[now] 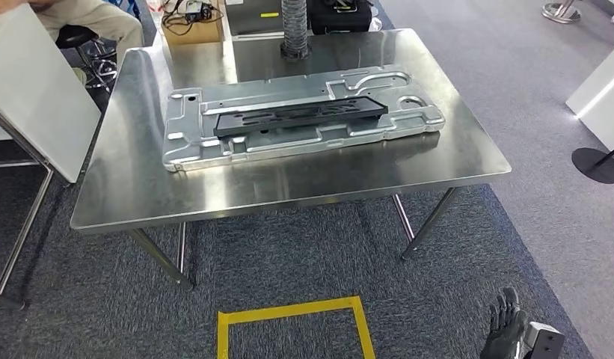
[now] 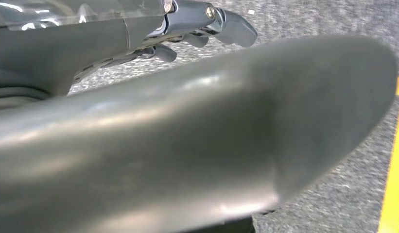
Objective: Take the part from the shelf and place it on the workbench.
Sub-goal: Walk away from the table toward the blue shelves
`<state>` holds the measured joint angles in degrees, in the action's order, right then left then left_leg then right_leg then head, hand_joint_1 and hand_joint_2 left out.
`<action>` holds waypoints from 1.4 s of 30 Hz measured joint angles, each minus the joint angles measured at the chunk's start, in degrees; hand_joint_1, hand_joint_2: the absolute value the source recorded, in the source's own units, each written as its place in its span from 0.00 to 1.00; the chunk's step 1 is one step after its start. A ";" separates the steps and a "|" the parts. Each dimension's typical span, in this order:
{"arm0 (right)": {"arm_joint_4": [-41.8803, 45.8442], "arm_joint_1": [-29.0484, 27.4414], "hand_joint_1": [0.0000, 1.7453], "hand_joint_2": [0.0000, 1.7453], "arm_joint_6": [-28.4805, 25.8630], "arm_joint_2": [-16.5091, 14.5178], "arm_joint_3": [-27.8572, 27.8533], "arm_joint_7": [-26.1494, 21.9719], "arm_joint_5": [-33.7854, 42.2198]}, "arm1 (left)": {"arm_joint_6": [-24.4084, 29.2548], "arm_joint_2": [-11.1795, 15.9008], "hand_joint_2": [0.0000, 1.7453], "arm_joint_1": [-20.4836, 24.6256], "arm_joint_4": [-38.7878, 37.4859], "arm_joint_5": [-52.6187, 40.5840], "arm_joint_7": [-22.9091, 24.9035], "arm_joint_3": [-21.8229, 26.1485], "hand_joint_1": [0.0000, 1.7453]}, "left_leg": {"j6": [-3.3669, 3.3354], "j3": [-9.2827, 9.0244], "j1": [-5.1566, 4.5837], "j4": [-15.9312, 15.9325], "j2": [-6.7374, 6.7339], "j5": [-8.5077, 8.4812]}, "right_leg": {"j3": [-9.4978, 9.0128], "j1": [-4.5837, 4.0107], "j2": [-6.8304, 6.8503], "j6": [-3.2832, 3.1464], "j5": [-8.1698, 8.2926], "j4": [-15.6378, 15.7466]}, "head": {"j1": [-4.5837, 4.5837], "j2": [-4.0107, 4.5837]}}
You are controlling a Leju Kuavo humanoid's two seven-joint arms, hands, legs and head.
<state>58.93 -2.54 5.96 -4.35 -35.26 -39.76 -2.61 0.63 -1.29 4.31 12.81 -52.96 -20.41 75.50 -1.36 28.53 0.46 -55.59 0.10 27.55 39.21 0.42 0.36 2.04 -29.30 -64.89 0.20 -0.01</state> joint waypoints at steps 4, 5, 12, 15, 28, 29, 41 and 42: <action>-11.36 2.27 0.00 0.00 -0.11 1.59 -3.99 0.56 -2.96 | -0.04 0.00 0.00 -0.06 0.00 -0.51 -0.01 -0.01 0.00 | 0.13 3.36 0.02 -0.44 0.19 -2.43 | -0.36 0.61 -0.08 0.77 -2.55 -8.40 | 0.16 0.00; -14.15 2.89 0.00 0.00 -0.62 2.15 -4.93 1.04 -4.00 | -0.08 0.00 0.00 -0.06 0.00 -0.64 -0.01 -0.01 0.00 | 0.32 4.18 0.05 -0.66 0.25 -2.90 | -2.67 0.77 -0.09 0.79 -0.98 -5.93 | 0.16 -0.01; -29.69 4.54 0.00 0.00 -4.75 5.13 -8.38 3.59 -10.44 | -0.32 0.03 0.00 -0.04 0.00 -1.10 -0.19 -0.03 0.00 | 2.67 6.73 0.17 -1.47 0.33 -5.02 | -12.11 0.36 -0.32 -1.13 0.10 9.67 | 0.15 0.00; -34.26 4.70 0.00 0.00 -4.93 5.62 -8.66 9.89 -12.89 | -0.77 -0.01 0.00 -0.14 0.00 -1.63 -0.22 -0.07 0.00 | 3.07 9.04 0.31 -8.30 0.21 1.77 | -10.42 0.28 0.11 -2.38 1.67 9.72 | -0.15 0.01; -45.48 4.05 0.00 0.00 -7.68 3.18 -4.56 36.27 -26.20 | -1.51 0.09 0.00 0.18 0.01 -2.78 -0.50 -0.13 0.00 | 0.23 -2.80 -0.72 1.16 -0.32 1.70 | -4.06 -0.61 0.45 -0.94 5.38 7.33 | -0.24 -0.01; -45.69 4.02 0.00 0.00 -7.14 3.16 -4.23 37.06 -26.73 | -1.62 0.08 0.00 0.19 0.01 -2.79 -0.54 -0.13 0.00 | -0.11 -2.26 -0.55 1.42 -0.44 1.02 | -3.44 -0.55 0.25 -0.60 3.37 5.58 | -0.08 0.00; -46.65 4.46 0.00 0.00 -4.76 2.97 -1.85 38.56 -29.36 | -1.92 -0.11 0.00 0.20 0.00 -3.03 -0.73 -0.14 0.00 | 1.69 5.92 -0.32 -1.45 -0.56 -4.55 | -14.61 0.36 -0.38 -0.38 -1.62 10.25 | 0.22 0.00; -46.73 4.47 0.00 0.00 -4.75 2.95 -1.72 38.56 -29.38 | -1.92 -0.11 0.00 0.17 0.00 -3.03 -0.75 -0.14 0.00 | 2.04 6.22 -0.23 -1.56 -0.54 -4.67 | -14.14 0.38 -0.25 -0.83 -1.23 10.30 | 0.24 0.00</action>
<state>12.20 1.93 1.21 -1.40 -36.99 -1.20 -32.00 -1.29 -1.40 4.48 12.81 -55.99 -21.16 75.36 0.67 34.75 0.24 -57.15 -0.44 22.88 25.07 0.79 0.11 1.21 -30.54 -54.59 0.44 -0.01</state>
